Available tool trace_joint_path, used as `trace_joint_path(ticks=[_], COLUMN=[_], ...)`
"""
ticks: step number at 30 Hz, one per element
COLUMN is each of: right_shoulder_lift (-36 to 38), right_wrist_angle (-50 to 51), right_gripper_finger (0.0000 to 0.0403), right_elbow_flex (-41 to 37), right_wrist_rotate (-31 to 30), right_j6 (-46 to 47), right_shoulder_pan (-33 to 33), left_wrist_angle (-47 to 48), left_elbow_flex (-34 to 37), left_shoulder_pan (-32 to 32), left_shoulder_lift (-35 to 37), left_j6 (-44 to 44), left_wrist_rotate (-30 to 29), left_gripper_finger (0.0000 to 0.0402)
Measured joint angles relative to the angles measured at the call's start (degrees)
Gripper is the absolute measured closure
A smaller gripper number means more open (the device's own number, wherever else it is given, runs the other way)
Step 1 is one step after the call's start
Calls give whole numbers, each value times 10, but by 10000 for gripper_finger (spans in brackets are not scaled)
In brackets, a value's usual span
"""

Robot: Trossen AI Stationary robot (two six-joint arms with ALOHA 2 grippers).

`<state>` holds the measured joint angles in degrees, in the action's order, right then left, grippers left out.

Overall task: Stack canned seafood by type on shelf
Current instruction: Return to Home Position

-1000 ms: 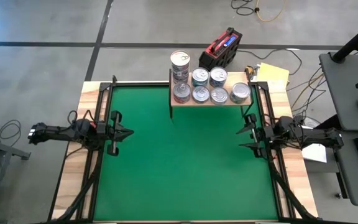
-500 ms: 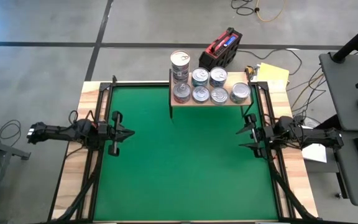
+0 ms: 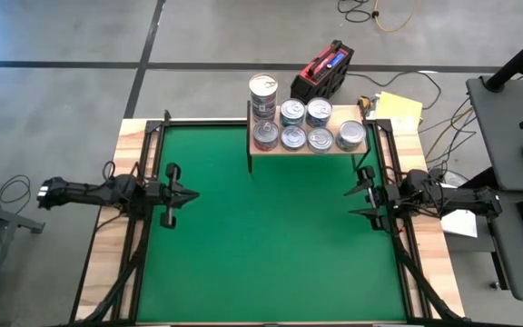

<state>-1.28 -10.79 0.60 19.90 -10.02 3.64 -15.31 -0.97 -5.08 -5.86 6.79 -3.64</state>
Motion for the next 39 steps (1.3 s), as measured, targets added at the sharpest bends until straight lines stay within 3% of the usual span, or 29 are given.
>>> trace_joint_path(ticks=[39], right_shoulder_lift=[0], right_wrist_angle=[0], right_gripper_finger=[184], right_elbow_flex=[0], right_wrist_rotate=[0], right_j6=[0], right_shoulder_pan=[0], left_wrist_angle=[0], left_elbow_flex=[0], left_shoulder_pan=[0], left_shoulder_lift=[-70], left_j6=[0], left_wrist_rotate=[0], left_gripper_finger=[402])
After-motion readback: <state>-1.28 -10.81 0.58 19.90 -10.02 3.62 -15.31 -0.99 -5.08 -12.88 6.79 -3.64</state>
